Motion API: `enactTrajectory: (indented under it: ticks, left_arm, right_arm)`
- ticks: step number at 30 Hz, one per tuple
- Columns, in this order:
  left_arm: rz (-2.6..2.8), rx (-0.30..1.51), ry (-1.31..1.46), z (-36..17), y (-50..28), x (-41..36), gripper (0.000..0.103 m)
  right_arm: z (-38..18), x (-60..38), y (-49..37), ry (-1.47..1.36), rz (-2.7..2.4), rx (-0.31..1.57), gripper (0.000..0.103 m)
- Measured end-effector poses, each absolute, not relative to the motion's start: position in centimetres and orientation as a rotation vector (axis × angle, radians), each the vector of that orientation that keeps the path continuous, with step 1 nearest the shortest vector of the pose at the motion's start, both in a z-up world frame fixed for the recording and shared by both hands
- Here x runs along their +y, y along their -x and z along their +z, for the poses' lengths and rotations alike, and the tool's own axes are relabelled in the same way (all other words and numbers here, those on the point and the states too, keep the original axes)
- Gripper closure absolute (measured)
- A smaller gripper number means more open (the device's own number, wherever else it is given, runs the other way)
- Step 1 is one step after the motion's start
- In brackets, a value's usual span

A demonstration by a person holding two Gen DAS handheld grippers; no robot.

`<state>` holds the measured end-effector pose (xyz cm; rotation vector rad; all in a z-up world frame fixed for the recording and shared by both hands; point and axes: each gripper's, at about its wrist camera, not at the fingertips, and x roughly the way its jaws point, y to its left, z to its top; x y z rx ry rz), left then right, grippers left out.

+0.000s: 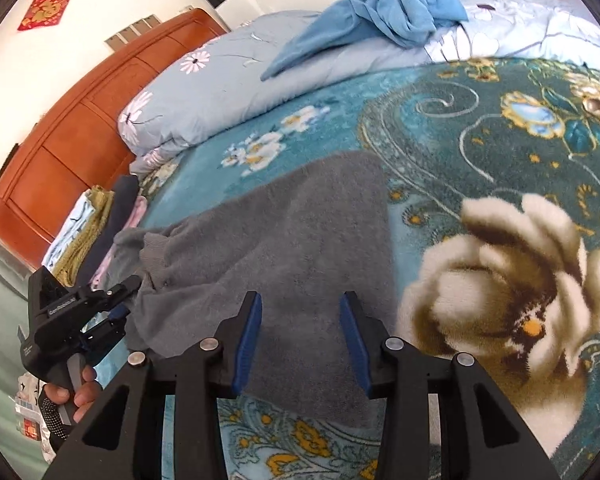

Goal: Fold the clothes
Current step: 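Grasp the ribbed hem with the left gripper while the right gripper releases, then fold the sweatshirt over with the left gripper while the right gripper grasps the ribbed edge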

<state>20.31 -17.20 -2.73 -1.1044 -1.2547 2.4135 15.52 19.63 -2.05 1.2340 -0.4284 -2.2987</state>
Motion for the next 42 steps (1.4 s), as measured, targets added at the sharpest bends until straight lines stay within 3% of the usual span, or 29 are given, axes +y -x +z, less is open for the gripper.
enactTrajectory:
  ticks: [5,9,17,24,26,28,30,34,42]
  left_arm:
    - [2.79,-1.419,0.934,-0.4,-26.1,-24.7,0.046]
    - [2.85,-1.706,0.95,-2.2,-27.9,-31.3,0.043]
    - [2.615,-1.876,0.891,-6.7,-24.7,-36.5,0.042]
    - [2.695,-1.679,0.884,-6.0,-21.1,-36.3,0.045]
    - [2.709,-1.698,0.882,-6.1,-21.0,-36.3,0.065]
    - [2.719,-1.707,0.864,-5.8,-21.3,-36.1,0.076]
    - [2.756,-1.649,0.853,-4.3,-21.6,-35.3,0.081]
    - [2.773,-1.446,0.772,1.1,-21.4,-32.0,0.082]
    - [2.746,-0.803,0.646,13.3,-20.0,-17.8,0.082]
  right_arm:
    - [-1.9,19.0,-15.7,-1.233,-2.299,-0.415,0.061]
    - [-1.9,18.3,-15.6,-1.238,-2.307,-0.435,0.061]
    - [-1.9,18.1,-15.5,-1.242,-2.31,-0.434,0.061]
    - [-2.2,18.2,-15.1,-1.249,-2.304,-0.456,0.061]
    - [-2.3,18.5,-15.2,-1.243,-2.297,-0.469,0.061]
    - [-2.4,19.0,-15.2,-1.24,-2.293,-0.483,0.061]
    - [-2.6,19.5,-15.0,-1.239,-2.288,-0.507,0.061]
    - [-3.0,20.5,-14.9,-1.225,-2.265,-0.553,0.061]
    - [-3.2,22.3,-14.8,-1.192,-2.232,-0.614,0.061]
